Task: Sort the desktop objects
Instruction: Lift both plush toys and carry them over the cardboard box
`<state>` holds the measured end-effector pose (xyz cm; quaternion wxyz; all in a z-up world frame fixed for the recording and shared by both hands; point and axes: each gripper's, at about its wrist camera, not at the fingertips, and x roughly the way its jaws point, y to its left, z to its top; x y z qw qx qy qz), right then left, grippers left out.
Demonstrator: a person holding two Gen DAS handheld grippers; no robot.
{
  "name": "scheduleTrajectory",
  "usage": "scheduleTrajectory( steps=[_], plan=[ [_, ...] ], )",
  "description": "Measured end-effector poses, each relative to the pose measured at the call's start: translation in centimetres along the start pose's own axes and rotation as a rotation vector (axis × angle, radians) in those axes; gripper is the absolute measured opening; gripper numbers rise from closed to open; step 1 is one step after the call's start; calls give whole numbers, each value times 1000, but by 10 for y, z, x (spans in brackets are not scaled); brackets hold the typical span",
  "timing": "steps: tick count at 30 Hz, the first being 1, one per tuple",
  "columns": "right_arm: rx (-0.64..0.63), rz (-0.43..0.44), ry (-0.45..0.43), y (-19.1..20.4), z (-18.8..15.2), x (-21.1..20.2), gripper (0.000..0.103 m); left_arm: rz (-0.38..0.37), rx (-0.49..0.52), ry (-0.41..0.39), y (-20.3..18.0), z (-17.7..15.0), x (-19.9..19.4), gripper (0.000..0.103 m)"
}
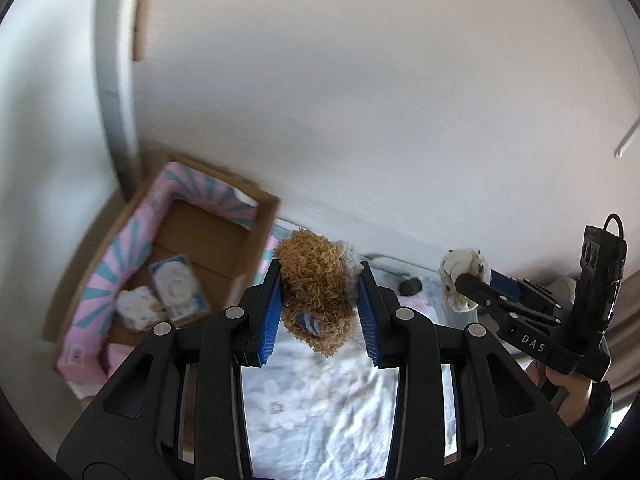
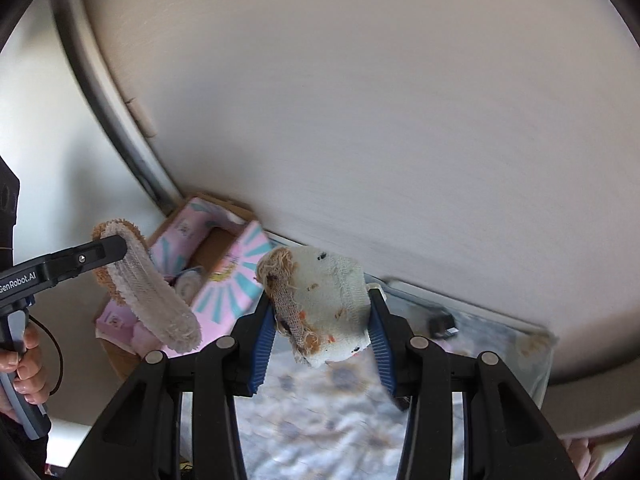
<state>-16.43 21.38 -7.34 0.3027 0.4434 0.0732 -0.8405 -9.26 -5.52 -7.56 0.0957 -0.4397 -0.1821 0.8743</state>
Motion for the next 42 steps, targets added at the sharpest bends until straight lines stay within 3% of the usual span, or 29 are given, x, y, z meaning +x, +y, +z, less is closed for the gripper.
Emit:
scheduleTrajectory(
  steps=[11, 23, 33, 42],
  plan=[
    [-136, 73, 35, 76, 39, 30, 41, 64, -100, -59, 68, 6, -37, 31],
    [-253, 134, 111, 158, 58, 88, 41, 146, -178, -54, 137, -11, -36, 31],
    [-286, 158, 236, 200, 47, 169, 41, 93, -196, 8, 171, -32, -8, 31],
    [-268, 150, 285, 202, 37, 187, 41, 62, -175, 46, 176, -38, 5, 31]
  ],
)
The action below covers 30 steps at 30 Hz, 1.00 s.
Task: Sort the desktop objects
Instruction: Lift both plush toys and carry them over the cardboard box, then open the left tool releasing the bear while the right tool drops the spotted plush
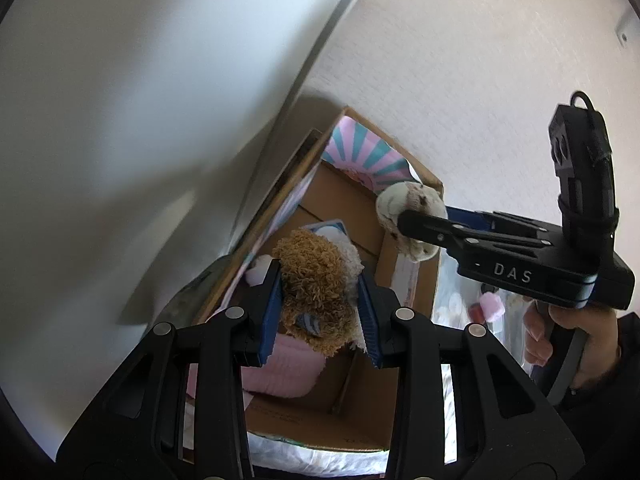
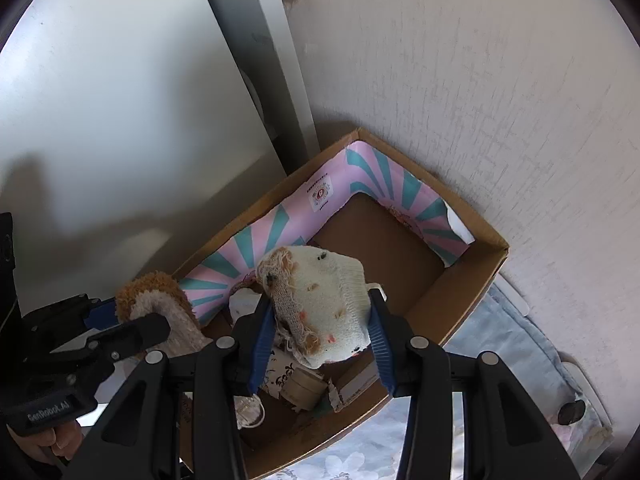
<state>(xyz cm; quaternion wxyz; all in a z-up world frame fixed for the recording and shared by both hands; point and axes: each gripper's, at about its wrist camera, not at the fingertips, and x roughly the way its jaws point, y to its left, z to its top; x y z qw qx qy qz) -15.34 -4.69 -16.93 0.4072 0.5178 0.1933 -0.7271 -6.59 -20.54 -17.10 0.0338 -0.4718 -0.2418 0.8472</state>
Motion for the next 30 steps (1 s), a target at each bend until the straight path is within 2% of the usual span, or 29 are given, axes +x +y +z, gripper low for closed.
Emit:
scheduleTrajectory(
  steps=[12, 15, 16, 17, 18, 19, 21, 30],
  plan=[
    [16, 9, 21, -7, -10, -17, 41, 38, 79, 34, -6, -10, 17, 32],
    [13, 1, 40, -4, -10, -12, 46, 65, 97, 55, -5, -13, 24, 35],
    [16, 3, 50, -4, -10, -11, 50, 74, 99, 67, -5, -14, 26, 41],
    [21, 0, 52, -4, -11, -10, 53, 100, 101, 84, -6, -15, 30, 70],
    [21, -4, 47, -3, -11, -10, 61, 114, 109, 90, -7, -16, 32, 95],
    [24, -12, 34, -3, -12, -11, 69, 120, 124, 78, -8, -18, 33, 103],
    [36, -20, 9, -4, -13, -14, 76, 121, 144, 74, -11, -22, 33, 103],
    [72, -32, -12, -13, -20, -25, 76, 129, 166, 92, -20, -29, 36, 103]
  ],
)
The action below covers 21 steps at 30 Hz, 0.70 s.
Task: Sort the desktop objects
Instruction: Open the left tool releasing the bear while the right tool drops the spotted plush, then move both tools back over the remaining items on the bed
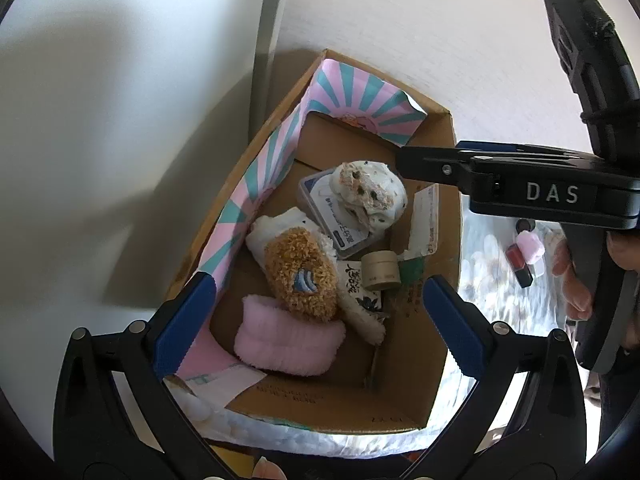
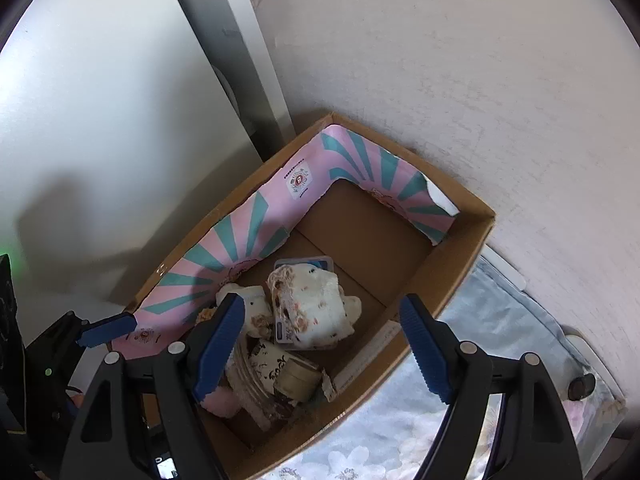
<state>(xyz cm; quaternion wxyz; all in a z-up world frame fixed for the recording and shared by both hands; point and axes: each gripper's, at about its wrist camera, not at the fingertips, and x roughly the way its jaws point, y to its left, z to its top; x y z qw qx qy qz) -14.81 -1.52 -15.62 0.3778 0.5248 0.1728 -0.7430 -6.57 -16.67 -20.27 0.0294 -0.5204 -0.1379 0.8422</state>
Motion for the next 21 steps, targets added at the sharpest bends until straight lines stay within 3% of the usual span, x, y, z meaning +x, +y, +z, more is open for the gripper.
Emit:
scheduleTrajectory(
  steps=[21],
  plan=[
    [85, -41, -100, -39, -34, -72, 76, 29, 119, -40, -58, 8, -48, 103]
  ],
)
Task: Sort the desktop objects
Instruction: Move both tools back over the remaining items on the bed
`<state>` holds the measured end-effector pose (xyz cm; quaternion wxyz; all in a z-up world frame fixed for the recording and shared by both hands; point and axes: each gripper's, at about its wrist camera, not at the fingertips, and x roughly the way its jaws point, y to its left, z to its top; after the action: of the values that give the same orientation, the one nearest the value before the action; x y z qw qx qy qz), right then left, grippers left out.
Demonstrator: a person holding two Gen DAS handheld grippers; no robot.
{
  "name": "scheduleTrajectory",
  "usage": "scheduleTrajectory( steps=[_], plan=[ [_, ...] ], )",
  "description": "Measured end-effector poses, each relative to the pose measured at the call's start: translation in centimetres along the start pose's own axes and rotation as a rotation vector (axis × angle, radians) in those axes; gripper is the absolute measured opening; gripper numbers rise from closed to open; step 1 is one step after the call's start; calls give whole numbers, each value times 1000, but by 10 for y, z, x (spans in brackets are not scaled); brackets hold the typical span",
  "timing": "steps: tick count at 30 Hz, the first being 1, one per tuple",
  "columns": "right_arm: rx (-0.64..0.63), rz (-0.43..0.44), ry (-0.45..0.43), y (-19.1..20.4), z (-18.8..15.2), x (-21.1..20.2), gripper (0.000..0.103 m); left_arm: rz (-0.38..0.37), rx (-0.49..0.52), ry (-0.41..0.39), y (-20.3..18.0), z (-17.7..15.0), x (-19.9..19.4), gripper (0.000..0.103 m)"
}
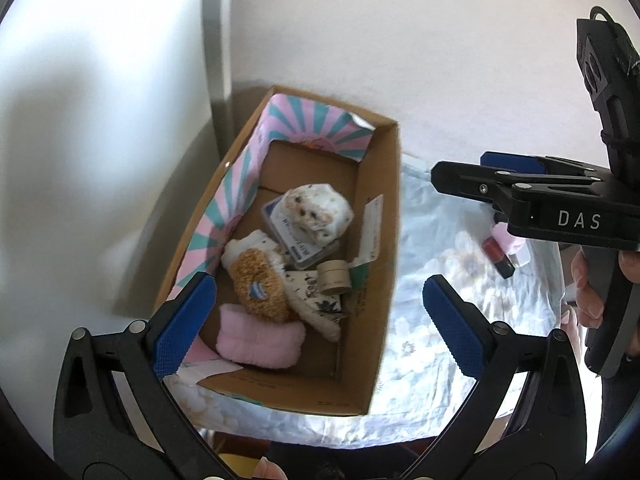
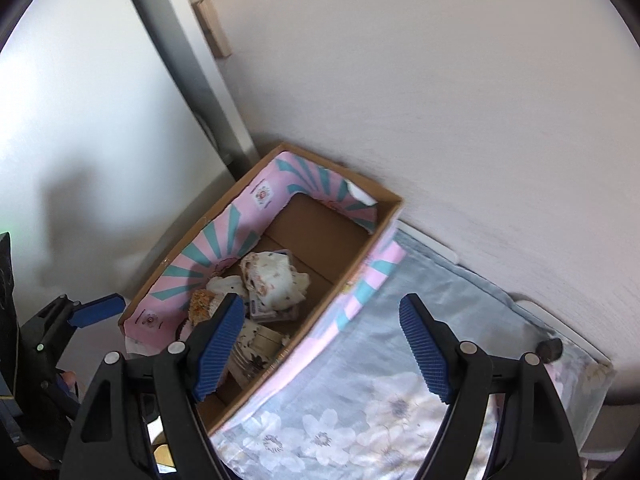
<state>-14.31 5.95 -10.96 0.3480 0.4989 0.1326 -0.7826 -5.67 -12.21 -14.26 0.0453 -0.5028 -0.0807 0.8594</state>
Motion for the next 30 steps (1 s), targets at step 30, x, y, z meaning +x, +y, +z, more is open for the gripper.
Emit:
scheduleTrajectory(
  steps=[30],
  plan=[
    [284, -256, -180, -179, -115, -164, 76, -194, 417, -60, -205, 16, -16, 103]
  ],
)
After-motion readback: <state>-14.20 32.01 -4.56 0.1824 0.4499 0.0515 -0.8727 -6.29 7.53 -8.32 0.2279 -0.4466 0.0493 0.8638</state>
